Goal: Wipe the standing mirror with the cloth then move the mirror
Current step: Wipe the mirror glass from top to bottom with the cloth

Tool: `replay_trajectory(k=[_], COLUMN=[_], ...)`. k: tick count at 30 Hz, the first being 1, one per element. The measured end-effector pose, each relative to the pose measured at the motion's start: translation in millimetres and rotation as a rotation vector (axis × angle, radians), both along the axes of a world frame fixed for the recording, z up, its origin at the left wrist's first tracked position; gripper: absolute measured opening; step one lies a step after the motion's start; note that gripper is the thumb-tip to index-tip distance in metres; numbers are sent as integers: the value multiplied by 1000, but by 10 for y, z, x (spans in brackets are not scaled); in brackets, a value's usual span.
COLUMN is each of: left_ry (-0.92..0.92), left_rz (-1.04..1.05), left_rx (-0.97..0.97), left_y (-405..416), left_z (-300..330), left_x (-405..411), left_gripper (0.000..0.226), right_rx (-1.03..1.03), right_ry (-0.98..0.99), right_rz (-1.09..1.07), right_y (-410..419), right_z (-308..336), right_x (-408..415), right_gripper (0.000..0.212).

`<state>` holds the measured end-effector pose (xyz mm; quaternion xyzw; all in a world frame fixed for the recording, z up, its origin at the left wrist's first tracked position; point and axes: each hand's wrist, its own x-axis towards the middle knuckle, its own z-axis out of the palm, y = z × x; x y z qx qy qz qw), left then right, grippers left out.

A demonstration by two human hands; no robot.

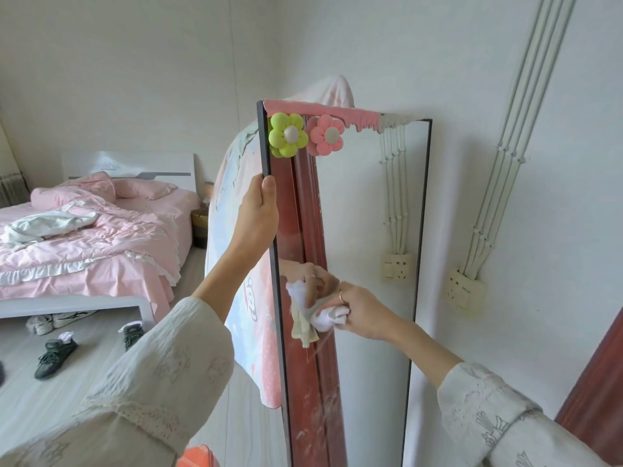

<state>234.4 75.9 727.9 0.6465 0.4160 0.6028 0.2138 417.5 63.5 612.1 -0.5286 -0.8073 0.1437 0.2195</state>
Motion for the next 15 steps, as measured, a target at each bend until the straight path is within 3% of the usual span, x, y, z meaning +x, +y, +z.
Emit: replay_trajectory(k=[3,9,12,15], left_ry=[80,81,61,57], left_rz=[-12,-123,-210,-270], left_rx=[-1,-153,-223,-269], left_y=[-23,-15,-13,5], left_z=[-53,-55,-56,-38], left_x=[-30,-155,-209,-234], left_gripper=[35,30,30,32], right_rx=[-30,335,425,415], right_ry=[-81,404,488,453], right_rz=[-35,-101,-78,-70], right_y=[12,5,8,72], right_z=[190,1151,1349,1304], right_x=[95,-53,-279,-419], right_gripper=[21,9,14,19])
